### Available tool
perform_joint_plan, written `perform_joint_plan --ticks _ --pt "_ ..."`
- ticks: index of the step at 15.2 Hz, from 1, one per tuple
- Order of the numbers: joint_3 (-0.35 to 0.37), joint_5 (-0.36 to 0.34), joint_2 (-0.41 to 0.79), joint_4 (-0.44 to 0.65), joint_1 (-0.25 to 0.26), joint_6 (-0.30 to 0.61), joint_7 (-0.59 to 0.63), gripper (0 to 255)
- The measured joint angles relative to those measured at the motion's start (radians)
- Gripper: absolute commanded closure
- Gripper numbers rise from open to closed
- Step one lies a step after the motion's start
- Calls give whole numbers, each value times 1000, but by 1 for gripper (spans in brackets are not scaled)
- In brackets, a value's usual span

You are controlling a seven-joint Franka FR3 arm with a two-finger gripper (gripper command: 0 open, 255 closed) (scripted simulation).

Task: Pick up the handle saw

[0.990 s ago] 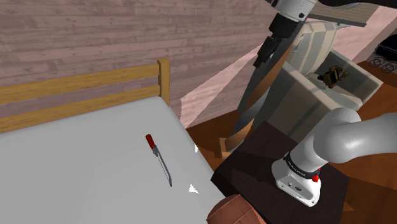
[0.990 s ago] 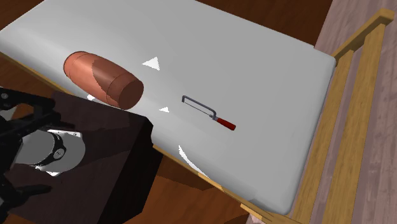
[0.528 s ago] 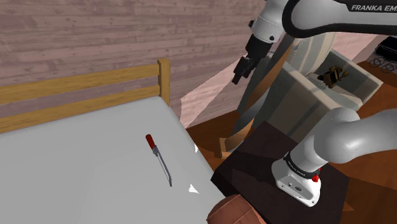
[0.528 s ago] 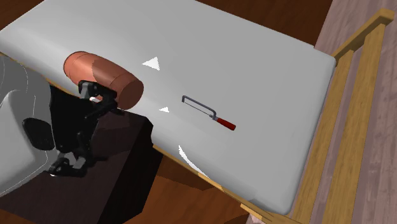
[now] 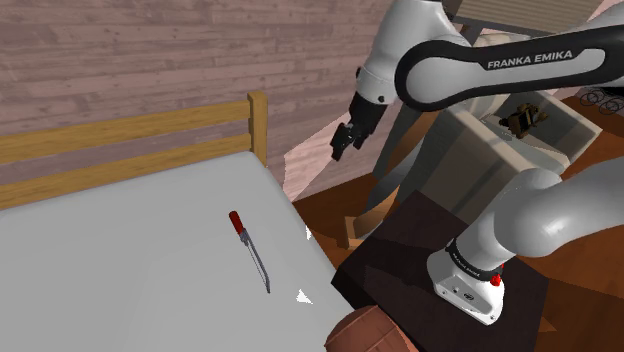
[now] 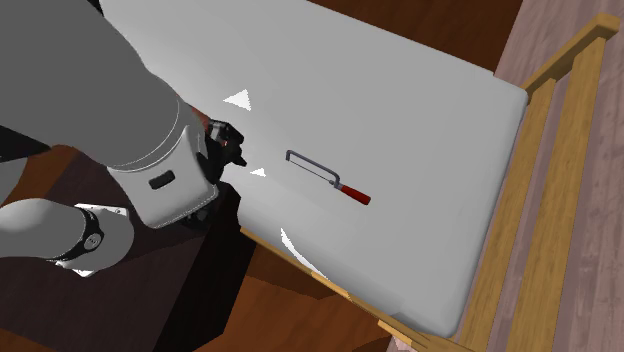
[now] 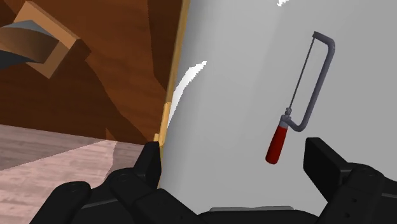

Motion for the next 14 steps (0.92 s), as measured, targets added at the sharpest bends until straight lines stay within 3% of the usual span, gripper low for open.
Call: perform_joint_plan --ticks 7,14 --pt "143 -55 251 55 -17 195 200 0" --pt "227 -263 550 175 -26 335 476 0"
